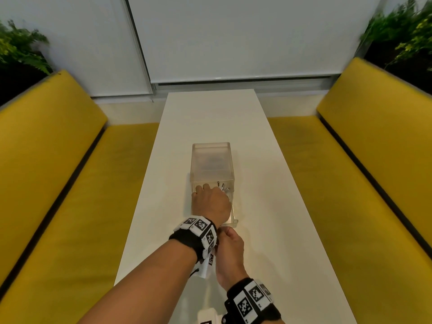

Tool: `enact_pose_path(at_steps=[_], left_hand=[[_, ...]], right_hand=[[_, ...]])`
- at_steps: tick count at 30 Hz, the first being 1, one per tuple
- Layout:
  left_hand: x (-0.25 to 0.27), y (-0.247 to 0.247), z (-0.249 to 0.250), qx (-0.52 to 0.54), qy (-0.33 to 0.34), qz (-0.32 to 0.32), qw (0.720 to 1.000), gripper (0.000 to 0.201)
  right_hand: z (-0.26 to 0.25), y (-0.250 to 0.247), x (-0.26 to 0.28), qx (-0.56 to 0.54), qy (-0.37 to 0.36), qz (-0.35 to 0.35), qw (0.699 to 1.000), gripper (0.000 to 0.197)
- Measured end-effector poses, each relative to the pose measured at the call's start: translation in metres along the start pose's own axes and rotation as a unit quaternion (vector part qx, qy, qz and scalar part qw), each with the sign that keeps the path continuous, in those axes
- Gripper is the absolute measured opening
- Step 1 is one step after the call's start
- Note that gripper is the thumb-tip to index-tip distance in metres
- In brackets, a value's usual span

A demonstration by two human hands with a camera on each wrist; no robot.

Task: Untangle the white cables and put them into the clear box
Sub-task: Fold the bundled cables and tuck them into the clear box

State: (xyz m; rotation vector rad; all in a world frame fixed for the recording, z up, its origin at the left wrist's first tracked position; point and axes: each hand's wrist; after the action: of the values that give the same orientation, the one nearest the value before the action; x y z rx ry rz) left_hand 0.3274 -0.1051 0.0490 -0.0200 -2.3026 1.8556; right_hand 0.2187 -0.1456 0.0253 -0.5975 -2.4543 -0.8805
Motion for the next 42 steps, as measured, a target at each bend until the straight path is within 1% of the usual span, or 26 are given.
enact_pose_path(at_steps=[5, 8, 10, 12, 14, 17, 19, 21, 23, 26, 28, 31, 32, 34, 36, 39, 40, 42], left_hand=[[0.002, -0.008, 0.001, -0.101, 0.034, 0.015, 0.994, 0.036], [0.005, -0.013, 0.003, -0.121, 0.048, 0.006, 0.992, 0.035], [0.006, -0.008, 0.006, -0.081, 0.051, 0.020, 0.995, 0.034], [0.009, -0.003, 0.005, -0.001, 0.027, 0.048, 0.998, 0.032], [0.009, 0.000, 0.003, 0.071, -0.007, 0.062, 0.996, 0.033], [0.005, -0.003, 0.003, 0.194, -0.076, 0.063, 0.976, 0.052], [0.002, -0.003, 0.004, 0.250, -0.108, 0.065, 0.960, 0.052], [0.000, -0.004, 0.003, 0.276, -0.127, 0.065, 0.950, 0.048], [0.001, -0.006, 0.002, 0.271, -0.128, 0.044, 0.953, 0.043], [-0.001, -0.013, 0.002, 0.211, -0.111, 0.012, 0.971, 0.035], [-0.004, -0.011, 0.002, 0.177, -0.083, -0.003, 0.981, 0.033], [-0.006, -0.007, 0.003, 0.157, -0.076, -0.012, 0.985, 0.036], [-0.006, -0.006, 0.004, 0.135, -0.075, -0.008, 0.988, 0.036], [-0.007, -0.012, 0.006, 0.146, -0.103, -0.011, 0.984, 0.035], [-0.005, -0.019, 0.008, 0.173, -0.127, -0.007, 0.977, 0.033], [-0.006, -0.019, 0.007, 0.234, -0.161, 0.013, 0.959, 0.028], [-0.005, -0.018, 0.007, 0.243, -0.162, 0.017, 0.956, 0.028], [-0.005, -0.015, 0.008, 0.204, -0.132, 0.024, 0.970, 0.029]], right_hand=[[0.002, 0.000, -0.001, -0.009, 0.000, -0.002, 1.000, 0.020], [0.004, 0.001, -0.002, -0.014, 0.001, 0.001, 1.000, 0.024], [0.002, 0.002, -0.003, -0.010, -0.006, 0.004, 1.000, 0.030], [0.000, 0.002, -0.006, -0.012, -0.012, 0.005, 1.000, 0.029], [0.000, 0.000, -0.007, -0.010, -0.019, 0.005, 1.000, 0.029], [0.002, -0.001, -0.009, 0.000, -0.023, 0.004, 1.000, 0.028], [0.004, -0.001, -0.011, 0.009, -0.023, 0.009, 1.000, 0.027], [0.006, -0.001, -0.012, 0.014, -0.020, 0.016, 1.000, 0.026], [0.007, -0.003, -0.012, 0.015, -0.014, 0.018, 1.000, 0.028], [0.008, -0.006, -0.011, 0.009, 0.001, 0.014, 1.000, 0.035], [0.006, -0.007, -0.011, 0.004, 0.004, 0.006, 1.000, 0.034], [0.004, -0.005, -0.012, 0.004, 0.003, -0.003, 1.000, 0.028], [0.005, -0.005, -0.011, 0.007, 0.004, -0.002, 1.000, 0.024], [0.005, -0.004, -0.010, 0.008, 0.005, 0.002, 1.000, 0.018], [0.004, -0.004, -0.009, 0.008, 0.008, 0.005, 1.000, 0.017], [0.001, -0.006, -0.010, 0.016, 0.005, 0.004, 1.000, 0.027], [0.000, -0.007, -0.010, 0.018, 0.006, 0.002, 1.000, 0.030], [-0.002, -0.008, -0.010, 0.025, 0.008, -0.002, 1.000, 0.032]])
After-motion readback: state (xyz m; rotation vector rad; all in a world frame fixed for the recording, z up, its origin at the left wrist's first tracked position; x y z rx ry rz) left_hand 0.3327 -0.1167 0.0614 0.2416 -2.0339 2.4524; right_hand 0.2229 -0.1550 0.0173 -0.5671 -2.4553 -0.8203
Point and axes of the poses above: each hand's wrist, its own x-axis away from the middle knuckle, its own y-axis out of the palm, z = x × y, and after that the axes turned 15 degrees about -x, right-handed
